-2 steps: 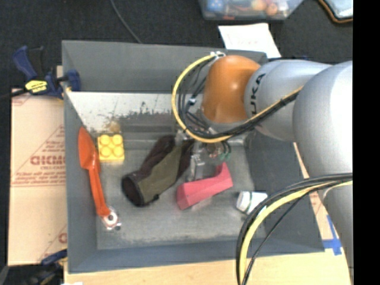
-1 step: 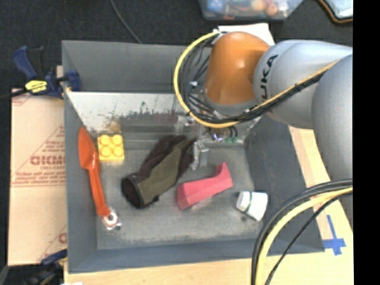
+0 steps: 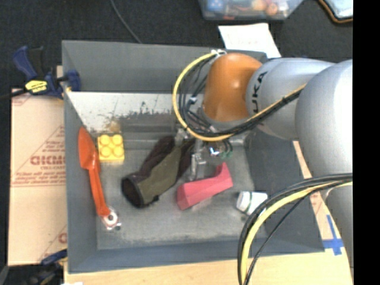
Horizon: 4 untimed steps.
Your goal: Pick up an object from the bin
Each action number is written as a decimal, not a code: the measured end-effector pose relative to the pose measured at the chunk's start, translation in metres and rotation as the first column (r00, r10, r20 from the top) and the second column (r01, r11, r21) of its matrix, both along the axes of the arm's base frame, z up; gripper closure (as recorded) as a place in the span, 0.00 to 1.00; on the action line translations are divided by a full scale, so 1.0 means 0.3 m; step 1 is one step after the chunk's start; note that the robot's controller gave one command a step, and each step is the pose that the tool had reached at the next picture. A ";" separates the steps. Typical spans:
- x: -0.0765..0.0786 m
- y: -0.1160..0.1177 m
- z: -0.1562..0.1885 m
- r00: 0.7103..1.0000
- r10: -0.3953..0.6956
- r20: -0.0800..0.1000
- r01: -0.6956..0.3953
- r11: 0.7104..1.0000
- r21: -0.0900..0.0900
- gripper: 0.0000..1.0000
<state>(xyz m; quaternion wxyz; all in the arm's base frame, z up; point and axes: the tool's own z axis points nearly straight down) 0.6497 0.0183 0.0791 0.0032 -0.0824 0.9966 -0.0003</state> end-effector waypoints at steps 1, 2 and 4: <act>-0.010 0.209 -0.023 0.986 0.164 0.015 -0.164 0.986 -0.002 0.00; 0.005 -0.003 0.004 1.000 0.002 0.007 -0.002 1.000 0.000 1.00; 0.006 -0.004 0.011 1.000 0.002 0.008 -0.002 1.000 0.000 1.00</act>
Offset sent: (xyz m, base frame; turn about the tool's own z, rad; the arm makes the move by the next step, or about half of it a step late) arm 0.0000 0.0006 0.0000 -0.0013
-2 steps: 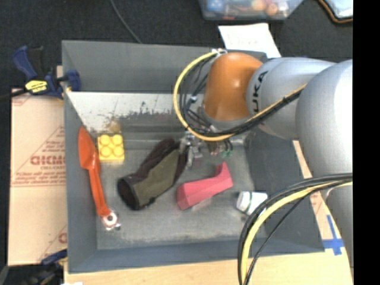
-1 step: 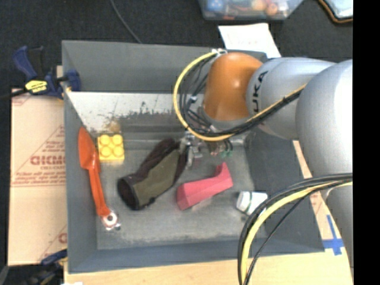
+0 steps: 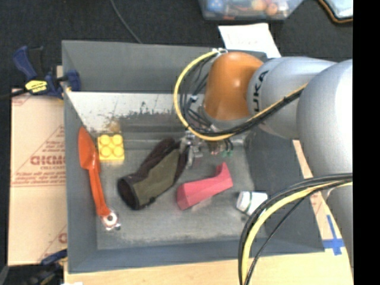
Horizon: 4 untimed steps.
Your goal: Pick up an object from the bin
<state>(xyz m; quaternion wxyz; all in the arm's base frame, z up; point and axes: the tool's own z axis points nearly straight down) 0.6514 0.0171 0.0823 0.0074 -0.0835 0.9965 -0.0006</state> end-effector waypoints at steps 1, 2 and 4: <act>0.000 -0.001 0.037 1.000 0.000 0.002 0.000 1.000 0.000 1.00; -0.001 -0.002 0.098 1.000 0.000 0.001 0.000 1.000 -0.001 1.00; 0.000 -0.005 0.241 1.000 -0.001 0.002 0.001 1.000 -0.001 1.00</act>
Offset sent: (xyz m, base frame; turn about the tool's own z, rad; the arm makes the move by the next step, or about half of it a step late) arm -0.0003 -0.0003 0.0528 0.0000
